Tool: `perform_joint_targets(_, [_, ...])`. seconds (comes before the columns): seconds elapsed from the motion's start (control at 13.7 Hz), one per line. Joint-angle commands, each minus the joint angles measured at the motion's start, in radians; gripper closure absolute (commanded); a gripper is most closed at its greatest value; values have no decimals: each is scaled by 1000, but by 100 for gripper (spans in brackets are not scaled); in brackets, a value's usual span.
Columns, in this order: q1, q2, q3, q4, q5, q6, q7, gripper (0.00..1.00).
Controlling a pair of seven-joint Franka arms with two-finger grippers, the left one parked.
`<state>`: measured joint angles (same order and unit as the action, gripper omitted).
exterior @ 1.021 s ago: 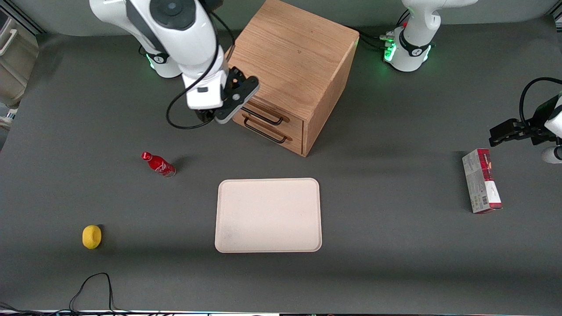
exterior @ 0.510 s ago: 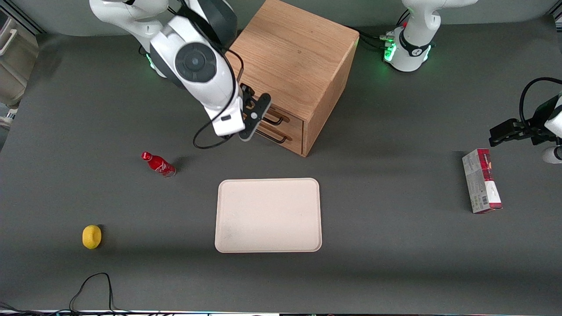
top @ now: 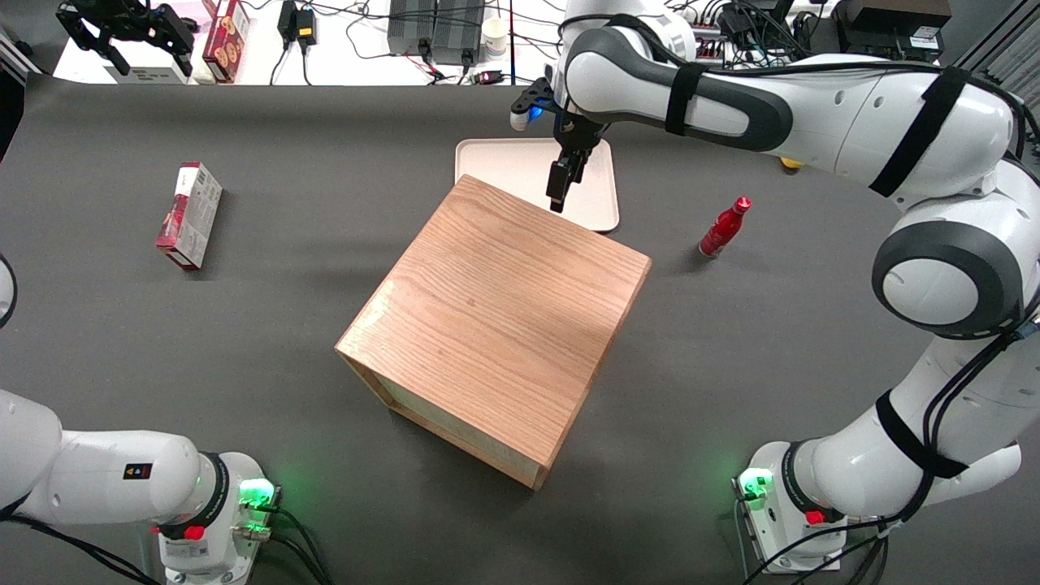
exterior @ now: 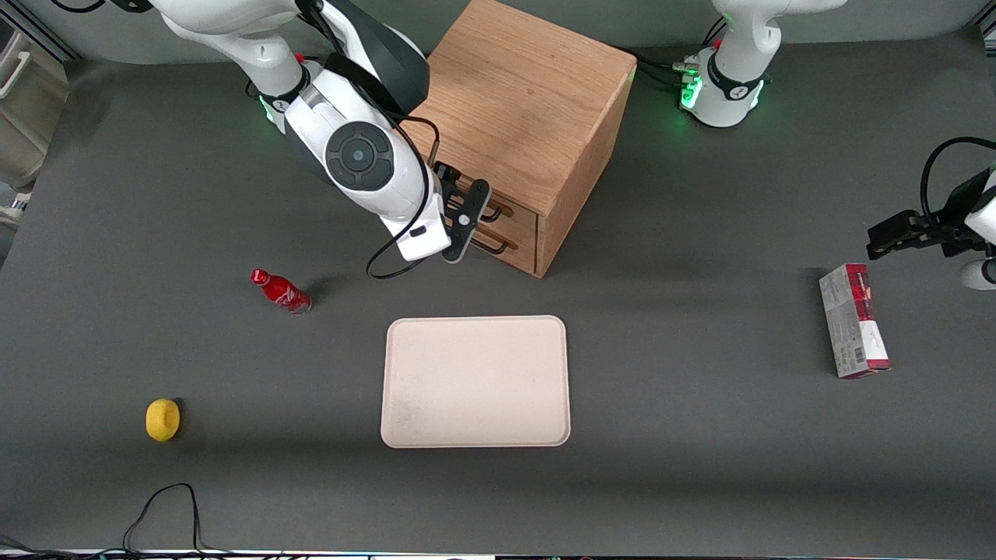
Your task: Open upper drawer
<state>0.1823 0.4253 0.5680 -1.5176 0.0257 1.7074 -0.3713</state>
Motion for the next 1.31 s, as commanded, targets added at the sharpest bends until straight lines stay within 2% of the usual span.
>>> perform_joint_targets(0.0, [16, 29, 1, 22, 33, -2, -24, 0])
perform_joint_targets(0.36, [17, 58, 1, -24, 26, 79, -26, 0])
perform_joint_targets(1.09, [6, 95, -8, -3, -6, 115, -31, 0])
perform_joint_targets(1.24, [3, 96, -13, 20, -64, 115, -28, 0])
